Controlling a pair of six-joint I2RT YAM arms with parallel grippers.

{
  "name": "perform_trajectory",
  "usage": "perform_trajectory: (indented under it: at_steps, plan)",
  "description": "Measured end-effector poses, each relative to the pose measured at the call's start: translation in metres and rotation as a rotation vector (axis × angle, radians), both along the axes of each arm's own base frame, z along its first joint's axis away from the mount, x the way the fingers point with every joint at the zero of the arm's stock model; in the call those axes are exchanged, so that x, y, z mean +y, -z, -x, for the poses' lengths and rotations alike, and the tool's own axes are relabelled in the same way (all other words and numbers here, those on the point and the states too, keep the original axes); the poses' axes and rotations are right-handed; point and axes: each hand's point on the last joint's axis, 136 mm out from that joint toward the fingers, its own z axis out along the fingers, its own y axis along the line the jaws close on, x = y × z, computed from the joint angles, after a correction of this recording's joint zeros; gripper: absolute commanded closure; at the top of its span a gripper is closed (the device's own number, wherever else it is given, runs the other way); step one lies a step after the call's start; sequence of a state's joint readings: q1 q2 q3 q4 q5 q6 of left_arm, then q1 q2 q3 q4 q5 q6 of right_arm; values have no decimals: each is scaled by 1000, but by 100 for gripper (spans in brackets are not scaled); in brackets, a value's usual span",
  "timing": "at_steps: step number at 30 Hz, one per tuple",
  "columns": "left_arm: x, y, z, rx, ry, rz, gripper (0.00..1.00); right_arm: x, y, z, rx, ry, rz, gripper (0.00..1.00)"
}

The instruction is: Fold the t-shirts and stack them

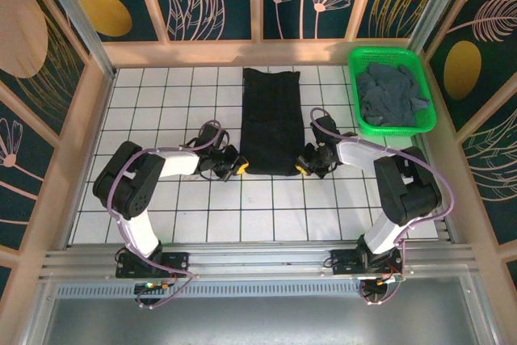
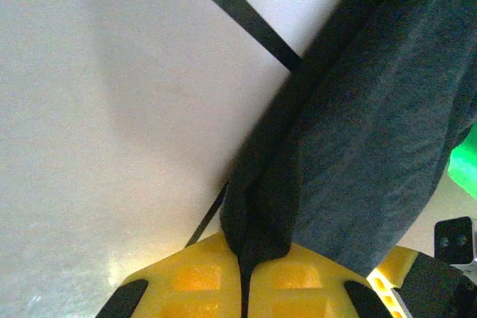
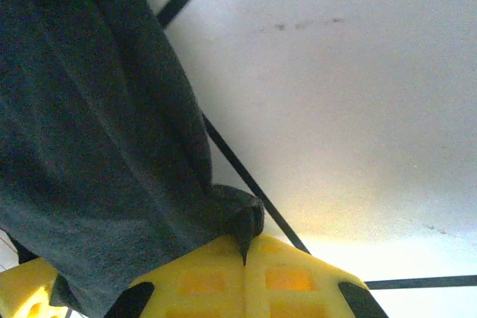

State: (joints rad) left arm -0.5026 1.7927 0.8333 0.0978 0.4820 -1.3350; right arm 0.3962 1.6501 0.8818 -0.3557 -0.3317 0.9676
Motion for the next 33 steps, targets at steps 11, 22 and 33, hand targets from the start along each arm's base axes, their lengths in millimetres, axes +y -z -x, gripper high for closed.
perform_trajectory:
  at_steps: [11,22,33]
  plan:
    - [11,-40,55,-52,96,38,100,20,-28,60,-20,-162,-4,100]
    - [29,-121,85,-182,110,74,100,26,-111,88,-79,-153,-70,100]
    - [34,-197,41,-349,-10,77,100,41,-181,33,-157,-56,-90,100]
